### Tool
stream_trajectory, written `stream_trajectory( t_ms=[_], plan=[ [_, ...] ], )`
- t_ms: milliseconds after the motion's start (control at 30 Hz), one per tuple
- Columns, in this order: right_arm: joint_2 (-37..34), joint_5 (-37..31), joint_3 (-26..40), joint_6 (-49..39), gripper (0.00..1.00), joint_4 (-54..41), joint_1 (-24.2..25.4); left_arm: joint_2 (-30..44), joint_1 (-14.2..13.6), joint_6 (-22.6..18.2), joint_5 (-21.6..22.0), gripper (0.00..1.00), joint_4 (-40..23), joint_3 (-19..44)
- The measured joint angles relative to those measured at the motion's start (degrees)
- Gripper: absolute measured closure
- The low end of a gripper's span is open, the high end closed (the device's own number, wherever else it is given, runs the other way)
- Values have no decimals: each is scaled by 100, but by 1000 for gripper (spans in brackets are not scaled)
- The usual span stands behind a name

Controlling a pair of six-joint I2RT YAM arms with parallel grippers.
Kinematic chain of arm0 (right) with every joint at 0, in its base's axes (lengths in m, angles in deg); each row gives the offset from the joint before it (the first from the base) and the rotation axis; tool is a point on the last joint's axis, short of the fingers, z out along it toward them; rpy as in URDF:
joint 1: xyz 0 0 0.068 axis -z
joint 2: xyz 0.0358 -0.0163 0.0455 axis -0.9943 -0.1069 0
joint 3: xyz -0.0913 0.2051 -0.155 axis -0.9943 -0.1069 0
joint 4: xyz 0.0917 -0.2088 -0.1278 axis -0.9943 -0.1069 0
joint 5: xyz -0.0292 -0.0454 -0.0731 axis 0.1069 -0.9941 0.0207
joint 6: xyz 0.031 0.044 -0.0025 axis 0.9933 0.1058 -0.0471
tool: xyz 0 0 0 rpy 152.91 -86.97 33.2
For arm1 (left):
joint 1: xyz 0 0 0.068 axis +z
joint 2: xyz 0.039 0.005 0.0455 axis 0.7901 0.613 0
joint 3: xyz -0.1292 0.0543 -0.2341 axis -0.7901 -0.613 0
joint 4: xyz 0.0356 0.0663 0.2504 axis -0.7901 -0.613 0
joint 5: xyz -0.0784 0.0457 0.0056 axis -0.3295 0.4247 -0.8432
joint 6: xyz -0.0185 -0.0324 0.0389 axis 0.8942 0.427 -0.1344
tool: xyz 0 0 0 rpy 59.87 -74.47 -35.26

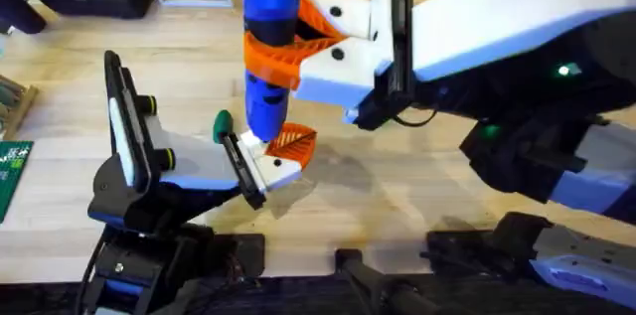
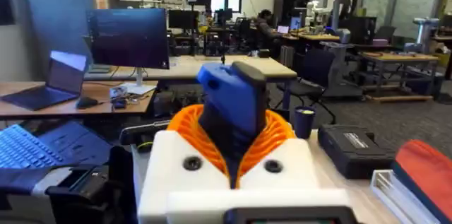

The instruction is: Pick up the gripper from the table and insert it into the empty holder that is missing its gripper. Then pick up a screw, insert it into the mounting hole, and use the screwdriver to tighten it. Finally, clean up the table by picking up the vegetable and placing it into the bucket.

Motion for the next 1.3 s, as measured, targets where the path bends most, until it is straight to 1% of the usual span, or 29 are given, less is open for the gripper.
stream_trajectory(
  t_ms=[400,467,600,667,733,900,1000,1067,1133,1300],
  plan=[
    [-2,-15,-2,22,973,68,34,-3,0,15,11,997,8,2],
    [-17,6,-30,40,973,374,48,-7,0,-2,11,997,10,1],
    [-3,-31,-48,290,973,1492,252,-7,0,-20,9,997,10,0],
    [82,-67,-48,480,973,1682,445,-6,0,-20,11,997,10,0],
    [127,-80,-48,620,973,1654,615,-7,0,-22,11,997,10,0],
    [127,-59,-48,623,973,957,796,-7,0,-22,11,997,11,1],
    [129,-58,-48,206,973,177,1032,-6,0,-22,11,997,11,0],
    [129,-99,-48,-255,973,-536,1275,-6,0,-22,11,997,10,0],
    [122,-283,-48,-765,973,-1183,1529,-7,0,-22,11,997,12,0],
    [122,-1248,-48,-2502,973,-2584,2101,-7,0,-22,11,997,10,1]
  ],
)
